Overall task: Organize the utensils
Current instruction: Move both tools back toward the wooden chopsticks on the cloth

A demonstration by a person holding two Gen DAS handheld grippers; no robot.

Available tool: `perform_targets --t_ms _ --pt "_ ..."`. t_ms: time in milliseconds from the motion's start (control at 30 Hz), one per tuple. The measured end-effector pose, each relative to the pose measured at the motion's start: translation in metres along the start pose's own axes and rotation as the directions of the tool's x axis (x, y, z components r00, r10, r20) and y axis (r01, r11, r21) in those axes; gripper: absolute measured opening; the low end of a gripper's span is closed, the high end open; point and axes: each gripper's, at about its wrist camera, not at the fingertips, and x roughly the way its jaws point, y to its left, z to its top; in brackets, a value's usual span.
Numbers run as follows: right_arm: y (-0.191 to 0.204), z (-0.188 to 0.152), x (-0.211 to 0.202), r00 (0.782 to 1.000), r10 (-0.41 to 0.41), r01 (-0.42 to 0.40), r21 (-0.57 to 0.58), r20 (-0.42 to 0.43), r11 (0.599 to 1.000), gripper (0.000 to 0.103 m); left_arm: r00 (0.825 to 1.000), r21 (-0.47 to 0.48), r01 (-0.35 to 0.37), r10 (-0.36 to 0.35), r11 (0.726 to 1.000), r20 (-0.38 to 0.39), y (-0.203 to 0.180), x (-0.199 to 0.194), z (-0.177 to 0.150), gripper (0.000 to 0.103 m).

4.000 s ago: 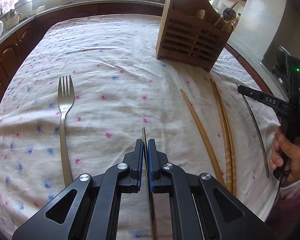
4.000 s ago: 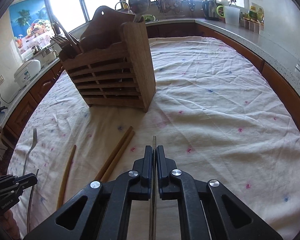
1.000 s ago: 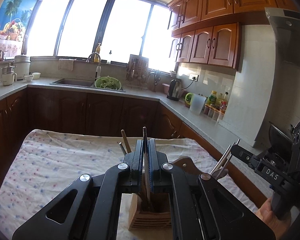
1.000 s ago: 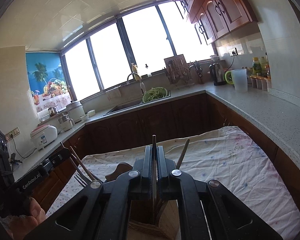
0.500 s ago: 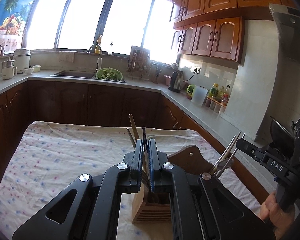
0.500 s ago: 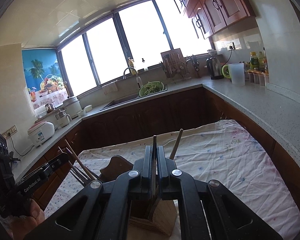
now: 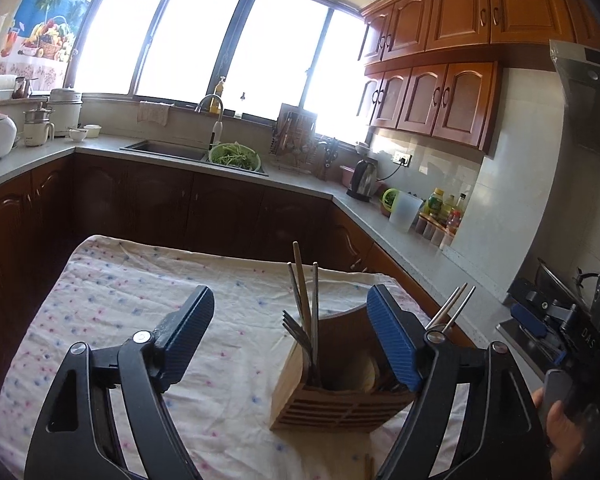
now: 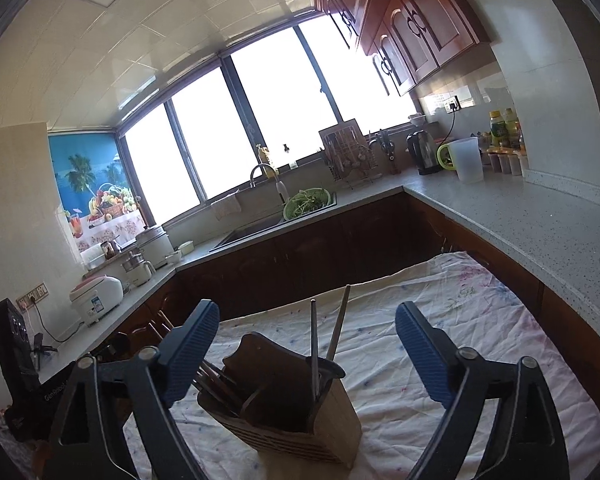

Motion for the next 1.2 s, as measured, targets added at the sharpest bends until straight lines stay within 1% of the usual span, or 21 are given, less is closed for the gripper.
perform_targets --t_ms 67,133,300,467,733,900,1100,1200 --pt "-0.001 -0.004 -0.01 1.0 -0.007 0.007 0.002 0.009 1.0 0.103 1.0 -0.012 -0.01 0.01 1.0 -0.005 0.005 -0.01 -0.005 0.09" --pt "-0.002 -0.01 -0.017 1.0 -0.009 0.009 0.01 -0.005 1.0 0.103 1.0 -0.022 -0.023 0.023 0.999 -0.017 0.01 -0.019 -0.012 0.091" --pt "-0.011 -0.029 -0.034 0.999 -0.008 0.01 0.05 -0.044 0.999 0.103 0.997 -0.046 -0.047 0.044 0.998 -0.065 0.02 -0.038 -0.033 0.092" --pt "-0.014 -0.047 -0.052 0.997 -0.014 0.019 0.074 -0.072 0.997 0.103 0.991 -0.049 -0.069 0.063 0.996 -0.114 0.025 -0.056 -0.056 0.092" --pt "-0.019 -0.074 -0.074 0.992 -0.023 0.035 0.096 -0.123 0.995 0.103 0.975 -0.048 -0.095 0.083 0.994 -0.206 0.028 -0.074 -0.092 0.092" --pt "-0.022 -0.087 -0.086 0.988 -0.051 0.065 0.094 -0.147 0.993 0.103 0.966 -0.036 -0.098 0.086 0.995 -0.244 0.026 -0.082 -0.109 0.092" --pt "-0.027 -0.105 -0.095 0.982 -0.069 0.088 0.097 -0.178 0.991 0.103 0.953 -0.024 -0.106 0.094 0.994 -0.287 0.026 -0.084 -0.128 0.092" --pt "-0.029 -0.114 -0.097 0.978 -0.074 0.094 0.095 -0.196 0.991 0.103 0.944 -0.019 -0.106 0.095 0.994 -0.315 0.024 -0.081 -0.136 0.092"
